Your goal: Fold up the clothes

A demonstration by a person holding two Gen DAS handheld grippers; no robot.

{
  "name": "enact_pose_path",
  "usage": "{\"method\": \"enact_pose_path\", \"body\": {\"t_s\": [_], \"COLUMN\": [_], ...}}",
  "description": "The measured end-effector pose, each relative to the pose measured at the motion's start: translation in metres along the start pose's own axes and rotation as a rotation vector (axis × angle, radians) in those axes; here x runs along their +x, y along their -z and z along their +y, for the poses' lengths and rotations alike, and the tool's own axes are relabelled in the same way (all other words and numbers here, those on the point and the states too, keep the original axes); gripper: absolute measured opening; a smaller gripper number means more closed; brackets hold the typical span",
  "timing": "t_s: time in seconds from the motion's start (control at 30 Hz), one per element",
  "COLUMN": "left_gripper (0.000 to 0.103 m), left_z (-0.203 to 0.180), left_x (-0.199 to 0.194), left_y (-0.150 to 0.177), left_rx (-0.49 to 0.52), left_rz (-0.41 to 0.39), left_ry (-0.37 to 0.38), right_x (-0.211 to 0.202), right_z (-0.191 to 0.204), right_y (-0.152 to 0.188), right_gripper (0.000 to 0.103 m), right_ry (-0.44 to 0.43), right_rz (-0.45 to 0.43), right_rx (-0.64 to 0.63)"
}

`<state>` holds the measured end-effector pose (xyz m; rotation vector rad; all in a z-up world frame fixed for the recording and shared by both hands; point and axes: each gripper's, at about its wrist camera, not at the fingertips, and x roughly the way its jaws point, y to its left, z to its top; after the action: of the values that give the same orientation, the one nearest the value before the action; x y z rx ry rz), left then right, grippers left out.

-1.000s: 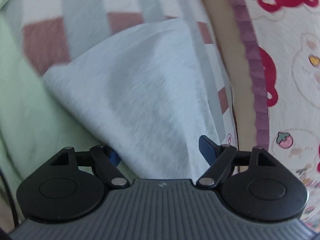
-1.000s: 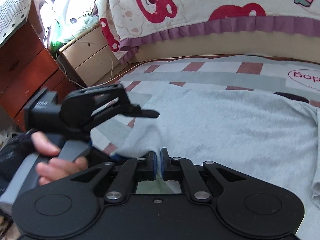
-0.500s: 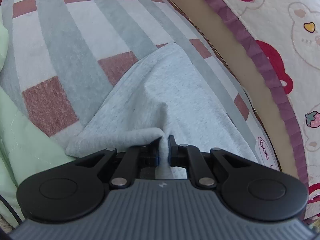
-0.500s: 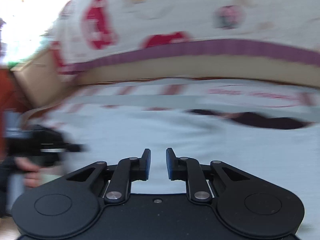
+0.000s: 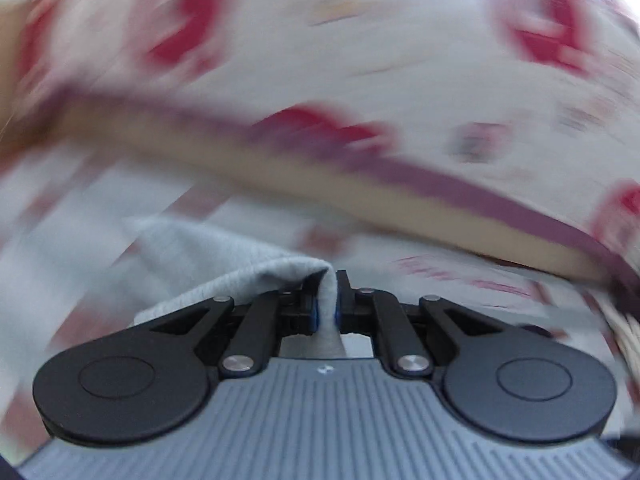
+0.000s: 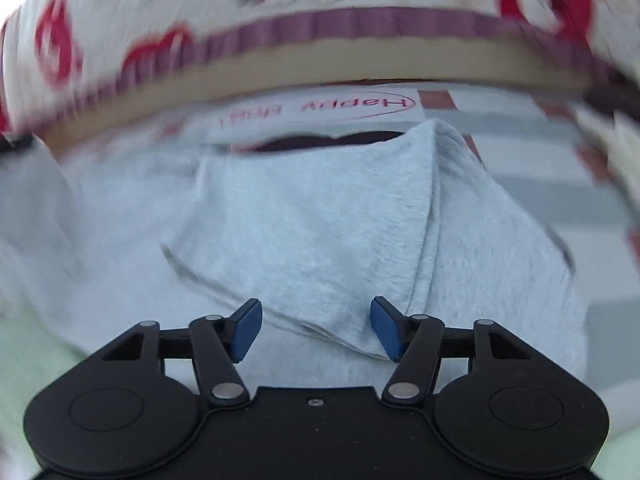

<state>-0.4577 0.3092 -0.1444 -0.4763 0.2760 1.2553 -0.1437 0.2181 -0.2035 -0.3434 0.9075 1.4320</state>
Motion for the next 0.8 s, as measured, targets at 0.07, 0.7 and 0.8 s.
{"method": "enact_pose_path", "body": {"t_s": [0.07,0.7,0.8], "left_gripper": [0.007,0.058,0.063], "left_z": [-0.039,-0.126,-0.109], "left_x": [0.010,0.067,0.069], "left_y": [0.000,0.064,0.065], "left_rx": [0.043,0.075,0.078], "left_rz": [0.021,0.619,0.592], "left_ry": [0.136,0.824,0.775], "right_x": [-0.011,-0.069,-0.061], "right_z": [-0.020,-0.055,-0.033], "right_y": [-0.003,0.012,0.003], "right_gripper": [0.065,0.065,0.065], "right_ry": [-0.068,-0.062,-0.086], "right_rz": [-0.030,-0.057,-0.055], "right_rx": [0.116,0.243,0.156]}}
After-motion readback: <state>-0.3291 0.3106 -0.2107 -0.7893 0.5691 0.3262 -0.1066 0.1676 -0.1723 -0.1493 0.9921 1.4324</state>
